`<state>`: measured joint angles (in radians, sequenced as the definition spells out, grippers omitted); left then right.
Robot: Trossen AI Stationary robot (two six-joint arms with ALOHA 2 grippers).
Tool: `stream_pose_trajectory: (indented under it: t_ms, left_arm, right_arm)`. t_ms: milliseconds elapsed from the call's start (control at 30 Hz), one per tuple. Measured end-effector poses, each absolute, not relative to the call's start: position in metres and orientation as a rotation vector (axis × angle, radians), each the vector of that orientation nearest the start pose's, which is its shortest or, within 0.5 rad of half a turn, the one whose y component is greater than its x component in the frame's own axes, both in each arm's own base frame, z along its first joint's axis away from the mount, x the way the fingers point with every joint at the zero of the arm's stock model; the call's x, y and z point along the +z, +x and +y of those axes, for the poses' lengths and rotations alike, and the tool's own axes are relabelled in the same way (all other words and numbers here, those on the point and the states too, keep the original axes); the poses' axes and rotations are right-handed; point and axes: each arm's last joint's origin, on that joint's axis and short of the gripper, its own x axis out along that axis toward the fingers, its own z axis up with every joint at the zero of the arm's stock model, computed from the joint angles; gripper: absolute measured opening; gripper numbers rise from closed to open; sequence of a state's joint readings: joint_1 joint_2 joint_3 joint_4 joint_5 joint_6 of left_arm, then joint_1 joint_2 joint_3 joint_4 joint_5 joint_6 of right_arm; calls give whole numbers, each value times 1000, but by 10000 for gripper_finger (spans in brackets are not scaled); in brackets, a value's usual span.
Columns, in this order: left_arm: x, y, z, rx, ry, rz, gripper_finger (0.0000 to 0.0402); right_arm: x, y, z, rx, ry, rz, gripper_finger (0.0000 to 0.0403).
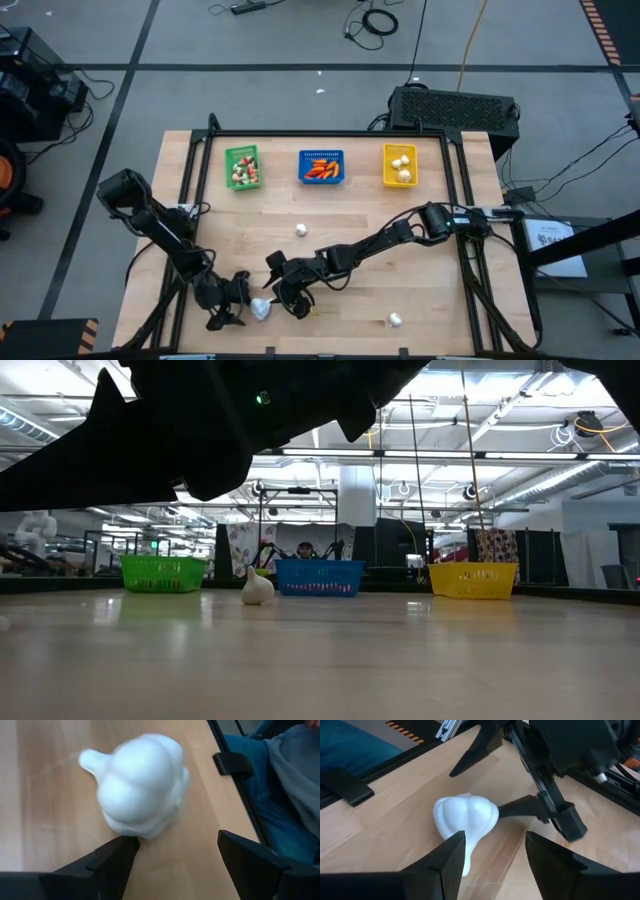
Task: Sort produce into baskets
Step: Put the garlic into the yellow bin
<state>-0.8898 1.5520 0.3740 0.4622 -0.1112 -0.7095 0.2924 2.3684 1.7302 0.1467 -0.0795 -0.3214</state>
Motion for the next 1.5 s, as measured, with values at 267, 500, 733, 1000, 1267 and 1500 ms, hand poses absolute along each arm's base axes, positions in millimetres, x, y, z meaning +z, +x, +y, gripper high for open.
stream_pose_trajectory:
  t_ms: [267, 500, 733, 1000, 1267, 1500]
  left_arm:
    - [100, 162, -173, -455, -239, 832, 294]
    - [100, 169, -165, -433, -210, 812, 294]
    - [101, 175, -161, -423, -202, 776, 294]
    - [103, 174, -164, -476, -247, 801, 294]
    - [103, 174, -164, -477, -250, 800, 294]
    - [103, 175, -163, -474, -251, 797, 294]
  right_arm:
    - [145, 504, 154, 440, -361, 430, 199]
    - [145, 503, 156, 439, -343, 434, 199]
    - [145, 503, 156, 439, -344, 434, 199]
    - [143, 502, 156, 440, -338, 453, 199]
    - [130, 493, 155, 460, -261, 632, 199]
    - [131, 492, 159, 472, -265, 622, 199]
